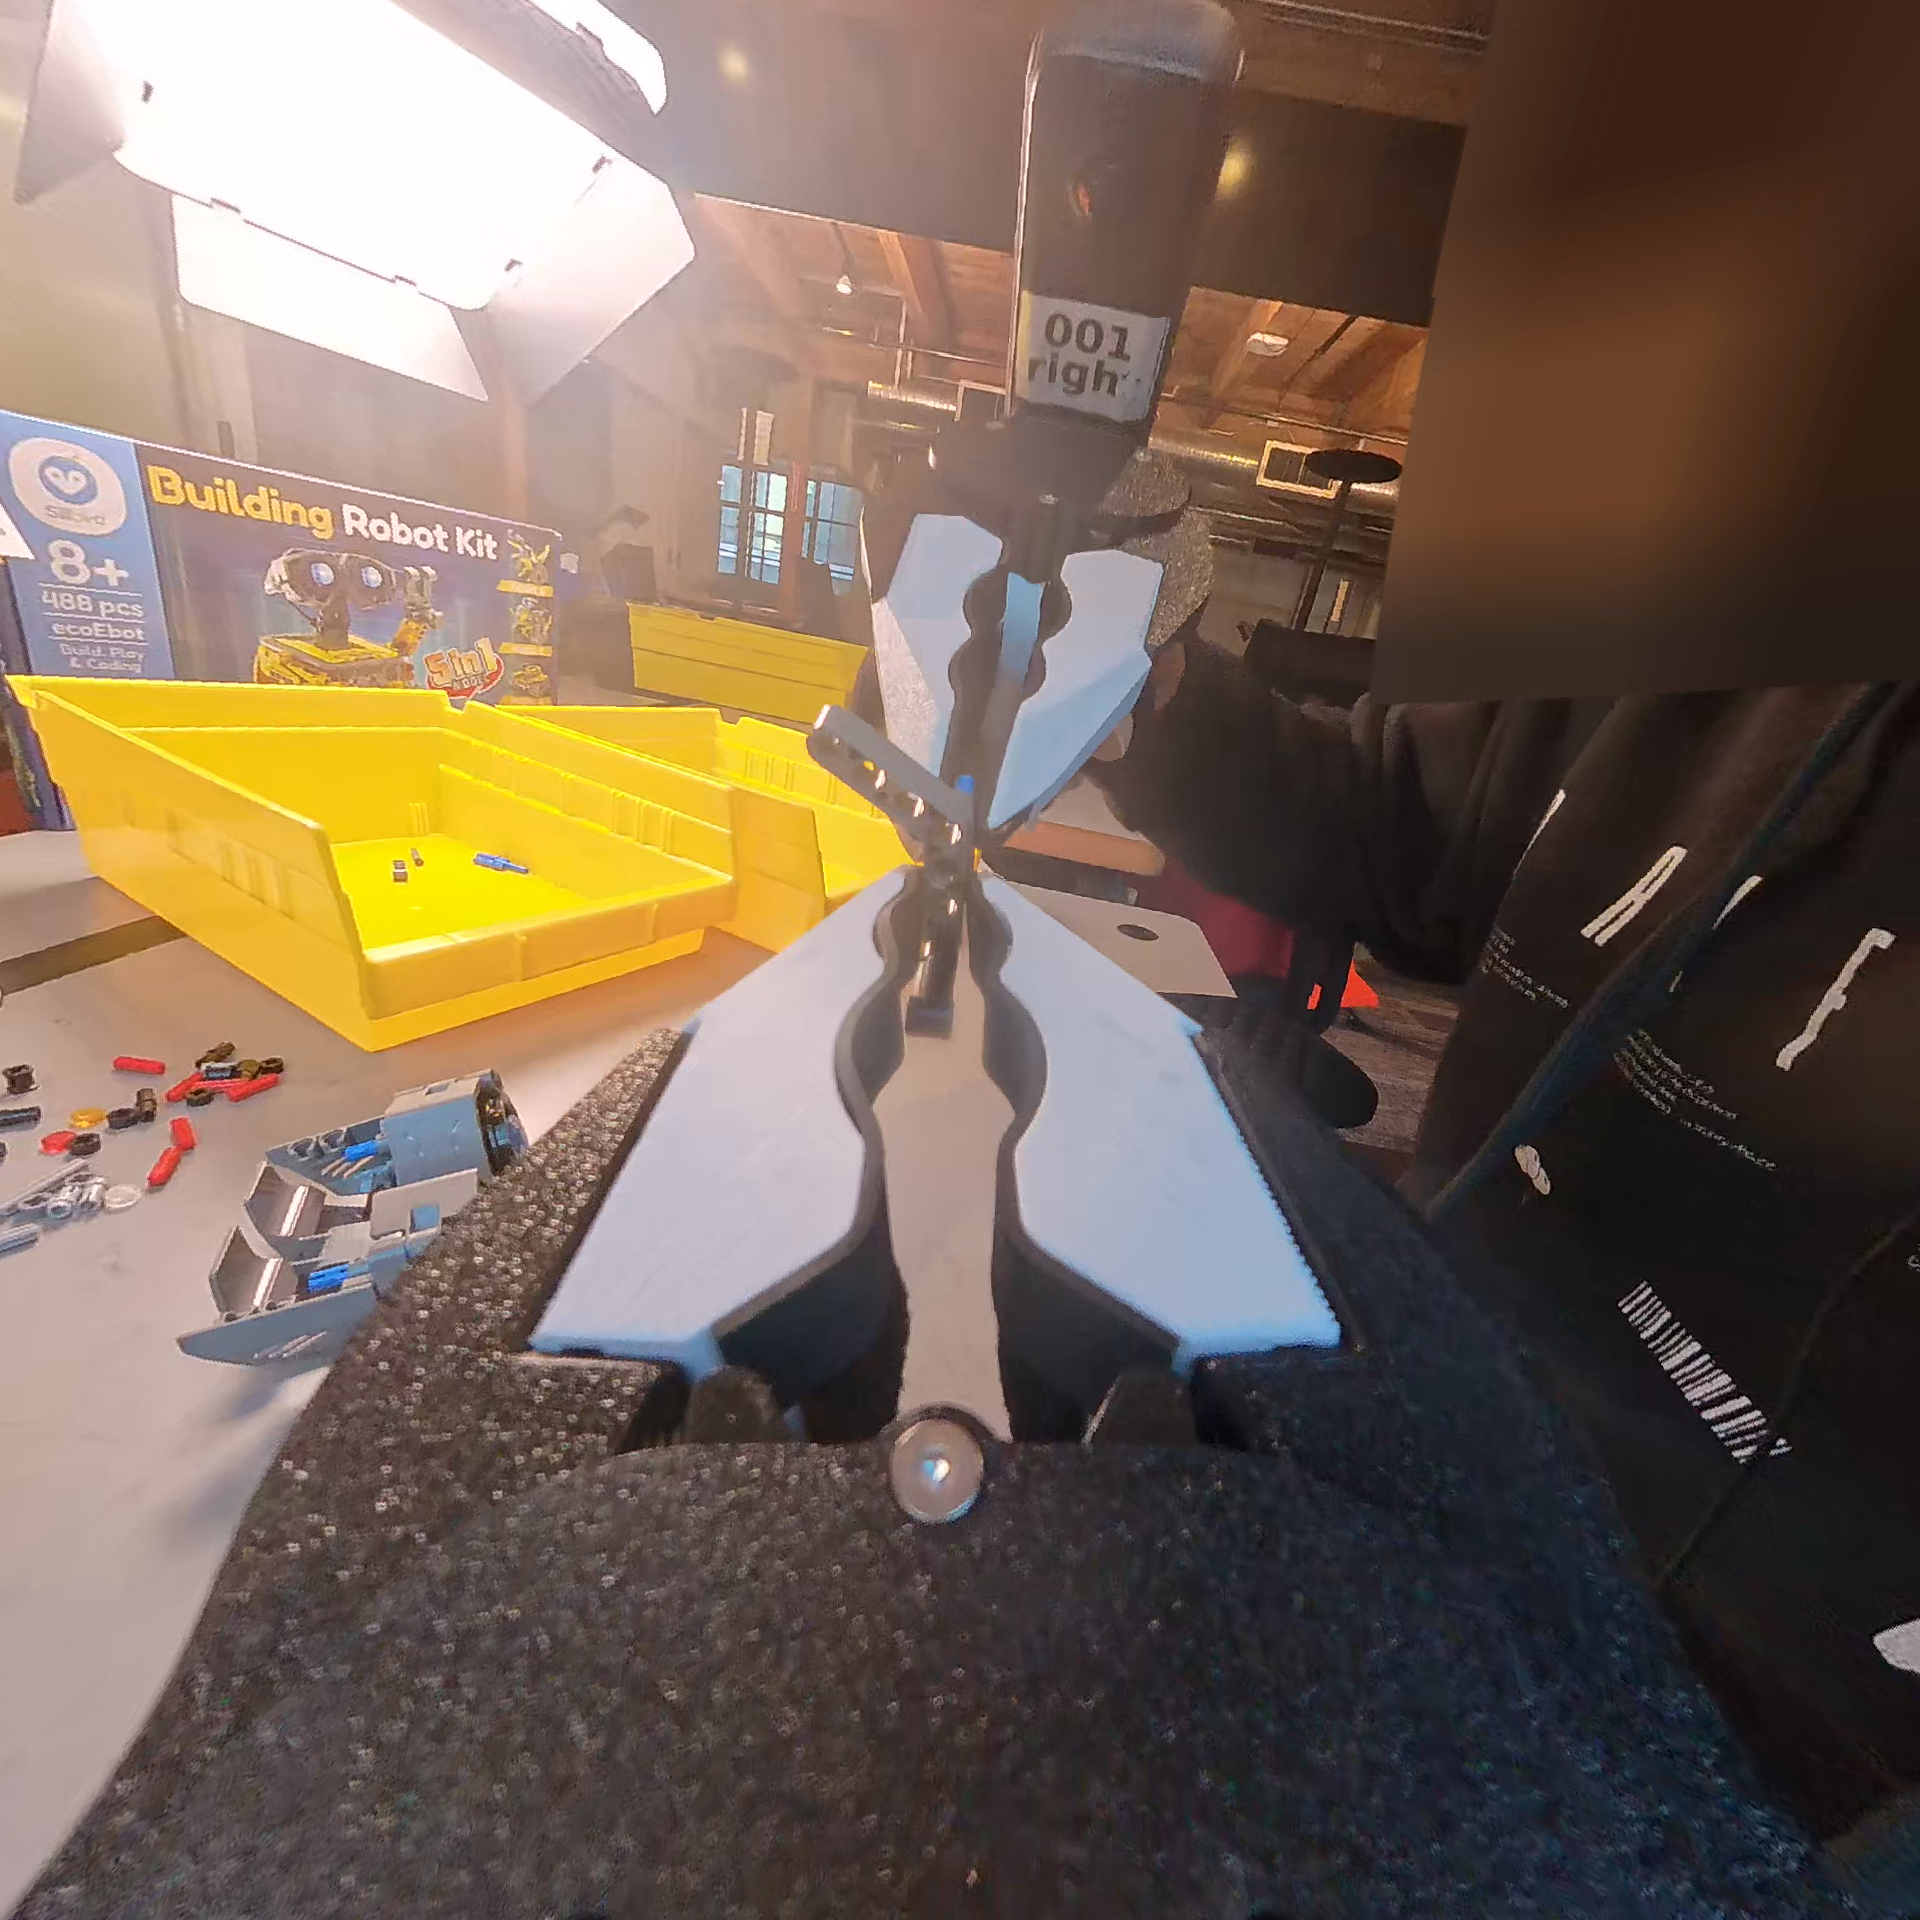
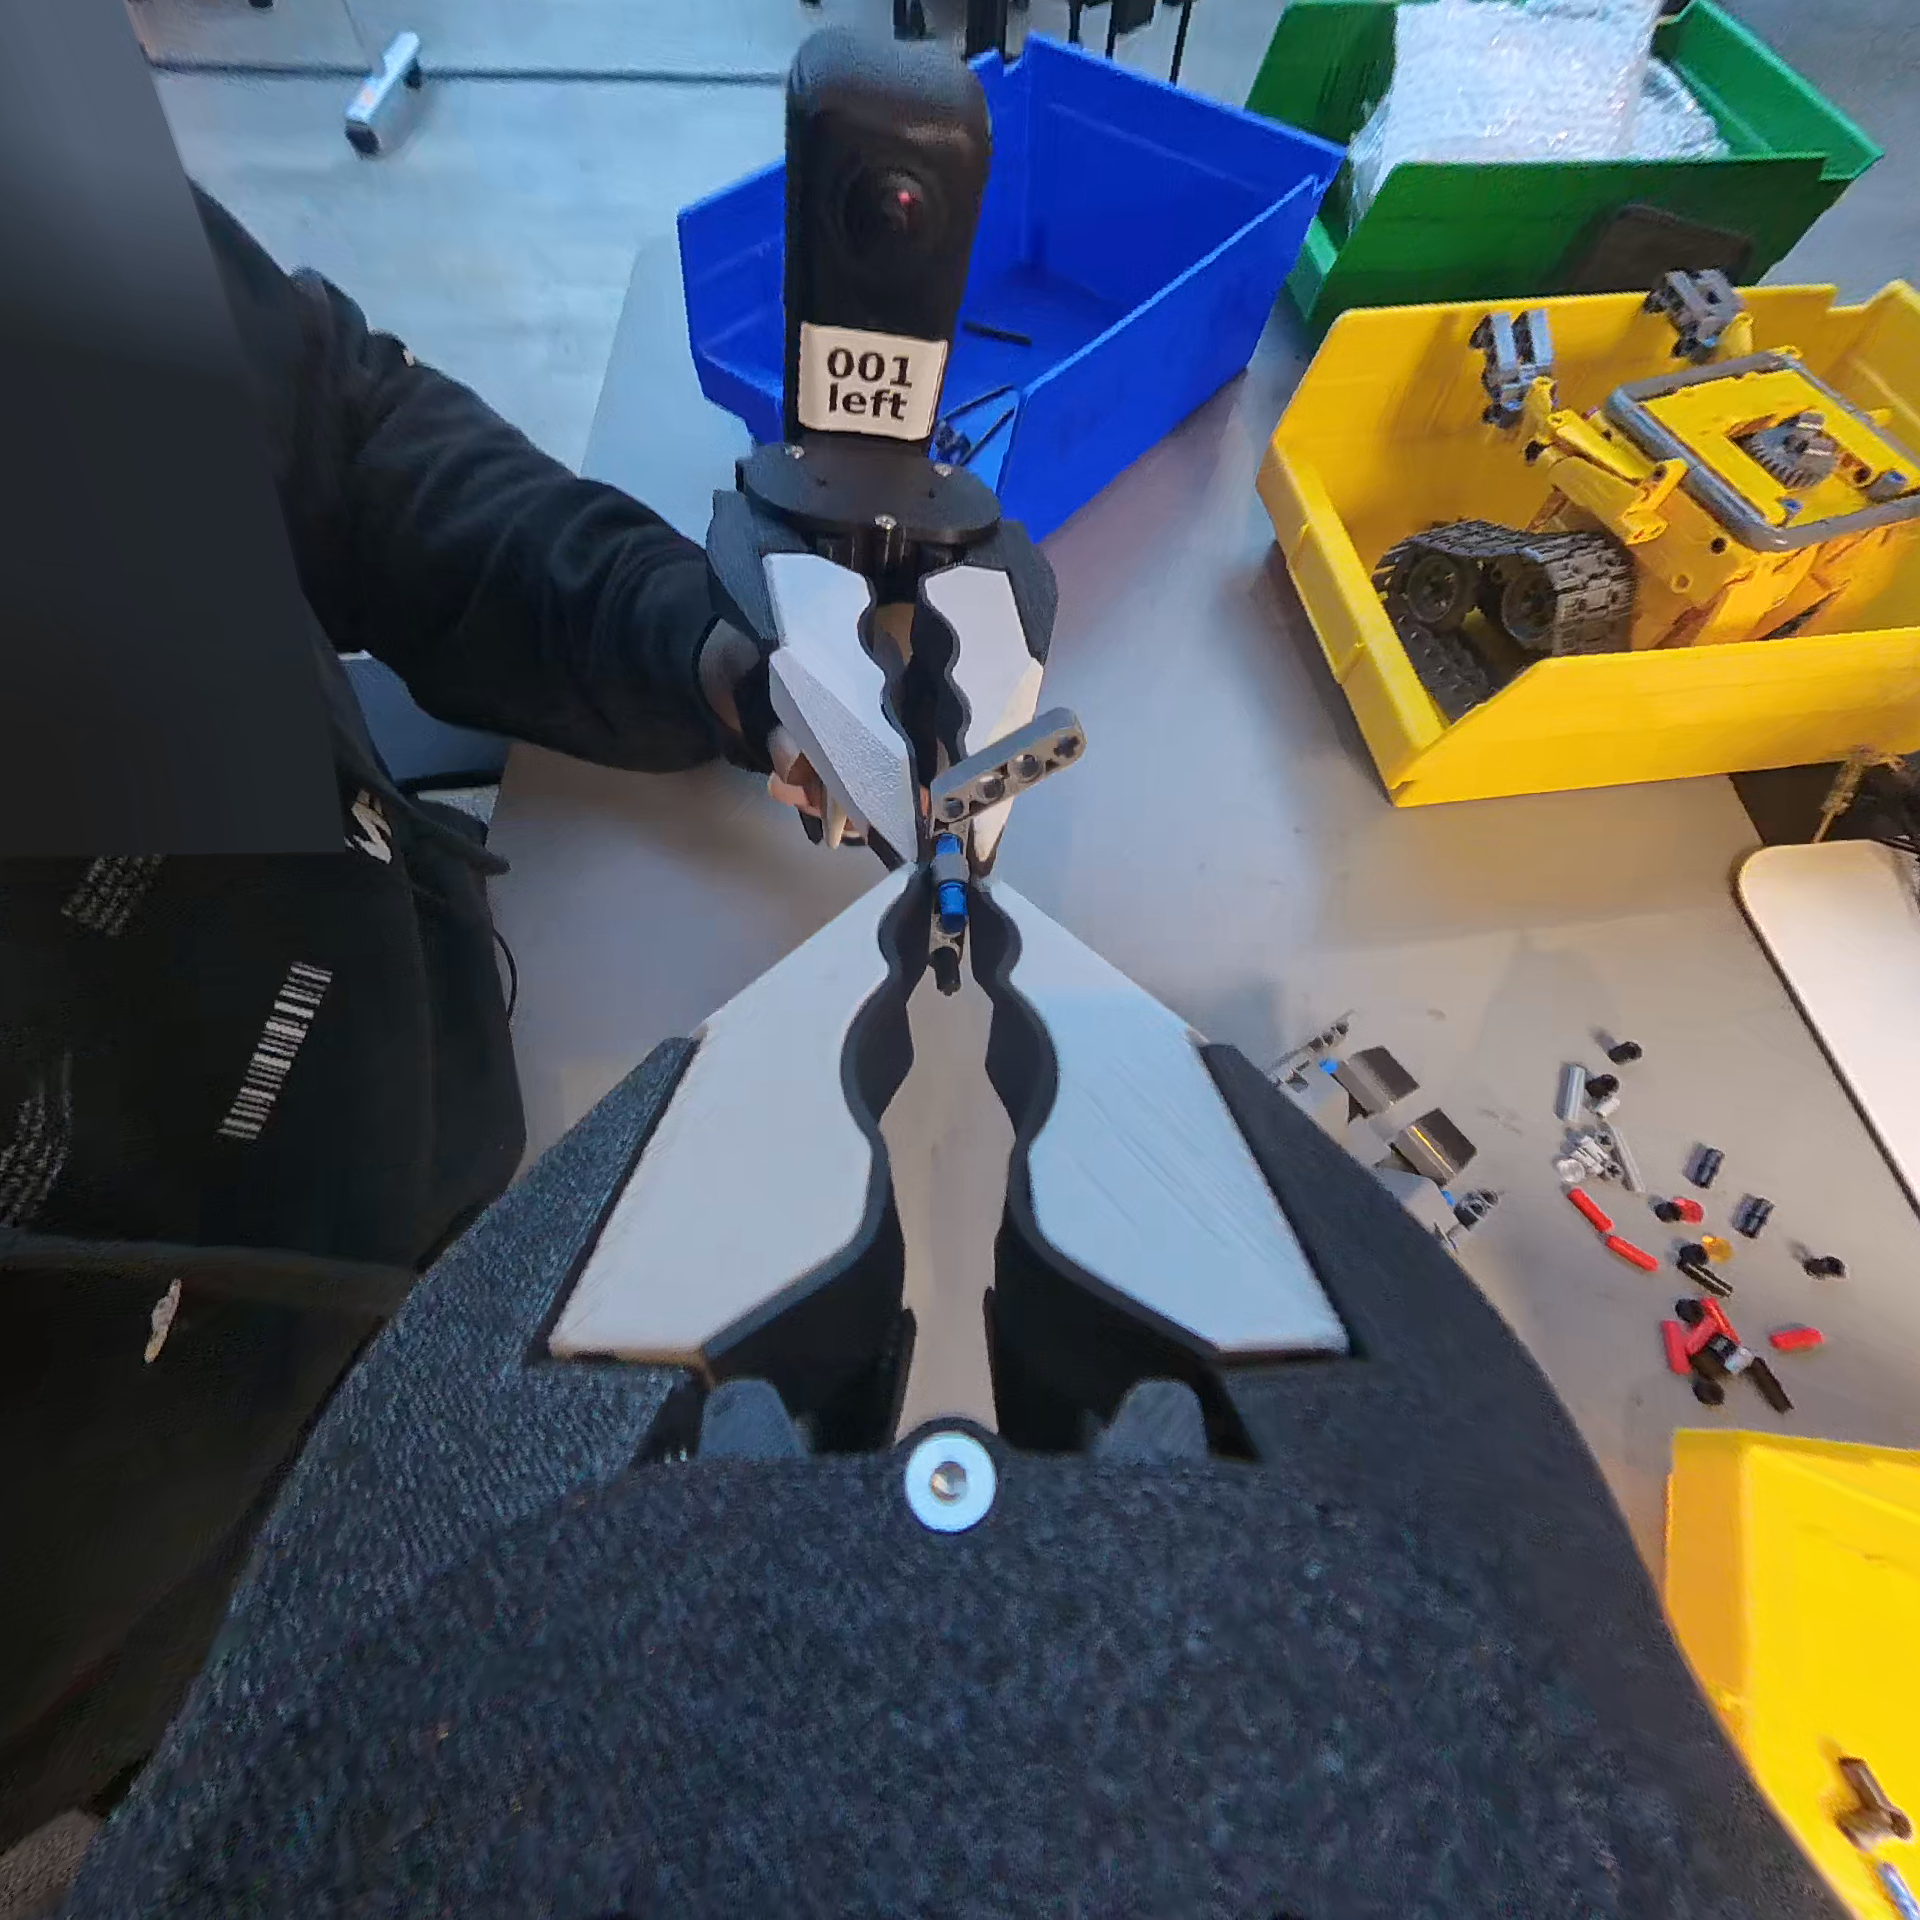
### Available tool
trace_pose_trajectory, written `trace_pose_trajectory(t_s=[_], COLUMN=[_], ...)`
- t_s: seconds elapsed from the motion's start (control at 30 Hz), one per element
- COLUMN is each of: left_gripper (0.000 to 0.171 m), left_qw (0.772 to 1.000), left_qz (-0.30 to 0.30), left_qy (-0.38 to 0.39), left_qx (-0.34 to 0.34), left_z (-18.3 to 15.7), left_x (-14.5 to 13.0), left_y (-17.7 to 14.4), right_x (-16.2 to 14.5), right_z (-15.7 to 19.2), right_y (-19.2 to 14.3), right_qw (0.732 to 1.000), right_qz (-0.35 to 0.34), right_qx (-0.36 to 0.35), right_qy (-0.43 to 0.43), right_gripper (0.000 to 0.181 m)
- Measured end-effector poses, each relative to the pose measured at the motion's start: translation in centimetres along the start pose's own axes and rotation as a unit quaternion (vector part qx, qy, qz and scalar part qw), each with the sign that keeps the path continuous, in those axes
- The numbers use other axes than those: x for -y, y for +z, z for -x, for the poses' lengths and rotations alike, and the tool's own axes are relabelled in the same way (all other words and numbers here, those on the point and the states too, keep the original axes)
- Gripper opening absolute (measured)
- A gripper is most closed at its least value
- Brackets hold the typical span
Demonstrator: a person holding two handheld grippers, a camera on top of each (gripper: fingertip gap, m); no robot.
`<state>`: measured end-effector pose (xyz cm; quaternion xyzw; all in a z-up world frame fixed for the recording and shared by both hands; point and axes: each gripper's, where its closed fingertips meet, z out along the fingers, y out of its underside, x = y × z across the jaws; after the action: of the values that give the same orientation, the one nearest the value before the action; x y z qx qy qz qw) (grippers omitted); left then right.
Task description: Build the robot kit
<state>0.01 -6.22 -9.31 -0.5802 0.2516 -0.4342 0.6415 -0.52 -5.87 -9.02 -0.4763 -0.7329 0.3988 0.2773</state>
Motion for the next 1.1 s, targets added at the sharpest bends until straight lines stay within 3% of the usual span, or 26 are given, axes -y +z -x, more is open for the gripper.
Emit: trace_pose_trajectory(t_s=[0.17, 0.3, 0.63, 0.8, 0.9, 1.1], left_gripper=[0.007, 0.007, 0.007, 0.007, 0.007, 0.008], left_qw=[1.000, 1.000, 0.998, 0.998, 1.000, 1.000], left_qz=[0.003, 0.002, -0.053, -0.050, -0.029, 0.017], left_qy=[-0.008, -0.009, -0.034, -0.025, -0.006, -0.017], left_qx=[0.001, 0.001, -0.016, -0.014, -0.010, -0.015], left_z=[0.2, 0.3, 0.1, -0.1, -0.3, -0.2], left_x=[-0.2, 0.0, 1.6, 1.5, 0.9, -0.2], left_y=[-0.1, -0.2, -0.7, -0.6, -0.3, 0.0], right_x=[-1.1, -0.7, 2.0, 2.1, 1.9, 0.2], right_z=[-0.1, -0.2, -0.4, -0.3, 0.0, 0.2], right_y=[0.3, 0.3, 0.2, 0.2, 0.2, 0.3], right_qw=[0.998, 0.998, 0.993, 0.989, 0.990, 0.999], right_qz=[0.066, 0.069, -0.096, -0.120, -0.107, 0.002], right_qx=[0.004, 0.010, 0.021, 0.028, 0.040, 0.032], right_qy=[-0.014, -0.007, 0.065, 0.080, 0.078, 0.008], right_gripper=[0.005, 0.005, 0.006, 0.006, 0.005, 0.005])
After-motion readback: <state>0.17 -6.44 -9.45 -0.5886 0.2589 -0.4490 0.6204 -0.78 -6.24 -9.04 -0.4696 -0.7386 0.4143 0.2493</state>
